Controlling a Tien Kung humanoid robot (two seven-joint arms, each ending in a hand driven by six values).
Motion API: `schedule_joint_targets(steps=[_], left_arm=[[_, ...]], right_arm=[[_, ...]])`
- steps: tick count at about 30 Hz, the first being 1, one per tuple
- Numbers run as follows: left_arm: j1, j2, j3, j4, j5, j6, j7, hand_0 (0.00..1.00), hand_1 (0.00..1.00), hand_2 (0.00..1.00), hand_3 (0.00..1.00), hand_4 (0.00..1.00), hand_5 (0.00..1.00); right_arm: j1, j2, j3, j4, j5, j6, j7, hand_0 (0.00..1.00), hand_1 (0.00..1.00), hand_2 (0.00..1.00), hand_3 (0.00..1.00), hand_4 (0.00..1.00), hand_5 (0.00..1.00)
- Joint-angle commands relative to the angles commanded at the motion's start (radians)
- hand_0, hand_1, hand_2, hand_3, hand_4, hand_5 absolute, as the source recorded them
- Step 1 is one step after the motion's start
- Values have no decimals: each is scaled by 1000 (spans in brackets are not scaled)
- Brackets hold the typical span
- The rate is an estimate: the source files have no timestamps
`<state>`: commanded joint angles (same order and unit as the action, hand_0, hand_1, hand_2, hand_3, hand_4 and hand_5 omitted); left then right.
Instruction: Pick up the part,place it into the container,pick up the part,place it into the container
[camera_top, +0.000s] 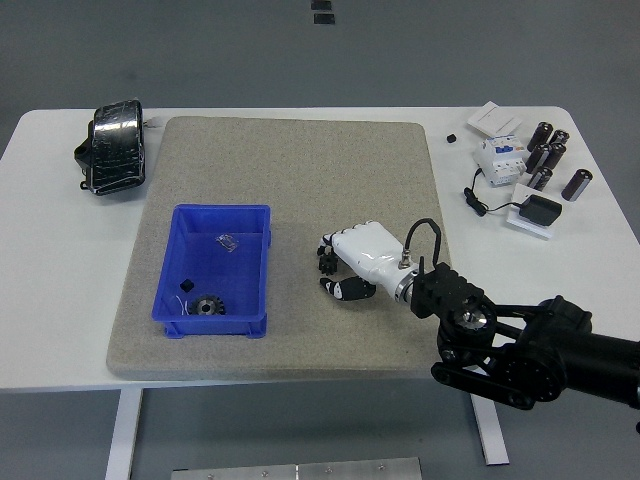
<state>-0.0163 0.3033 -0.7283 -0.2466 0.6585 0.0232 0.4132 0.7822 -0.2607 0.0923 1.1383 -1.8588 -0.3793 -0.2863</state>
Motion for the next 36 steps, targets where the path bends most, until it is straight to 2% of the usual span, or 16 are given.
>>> schedule_joint_targets(steps=[7, 8, 13, 14, 29, 32, 36], left_arm=[[2, 0, 0, 0, -2, -1, 0, 694, 678, 660, 590, 727, 292], [2, 0, 0, 0, -3, -1, 0, 694, 678, 659, 588, 727, 292], [2, 0, 1, 0, -4, -1, 0, 694, 678, 659, 588, 727, 292], [2, 0, 1, 0, -4, 0, 0, 694, 678, 659, 588, 727, 292], [3, 0, 3, 0, -7, 1, -1, 694, 678, 660, 587, 728, 292], [4, 0, 2, 0, -7, 1, -1, 694, 678, 659, 585, 727, 292], [4, -1, 2, 0, -8, 1, -1, 694, 678, 659, 585, 727, 292]], right_arm=[[0, 5, -4, -4, 8, -6, 5, 308, 476, 568, 674, 664, 382], [0, 6, -5, -4, 10, -7, 6, 305, 466, 532, 670, 593, 358], [0, 7, -8, -7, 15, -13, 9, 305, 466, 532, 670, 593, 358], [0, 7, -9, -8, 16, -14, 9, 330, 479, 497, 647, 565, 69], [-3, 4, -13, -14, 19, -26, 16, 341, 483, 473, 624, 553, 13], [-1, 0, -6, 2, 12, -33, 16, 341, 480, 465, 622, 564, 5], [7, -9, 20, 58, -12, -38, 6, 341, 480, 465, 622, 564, 5]])
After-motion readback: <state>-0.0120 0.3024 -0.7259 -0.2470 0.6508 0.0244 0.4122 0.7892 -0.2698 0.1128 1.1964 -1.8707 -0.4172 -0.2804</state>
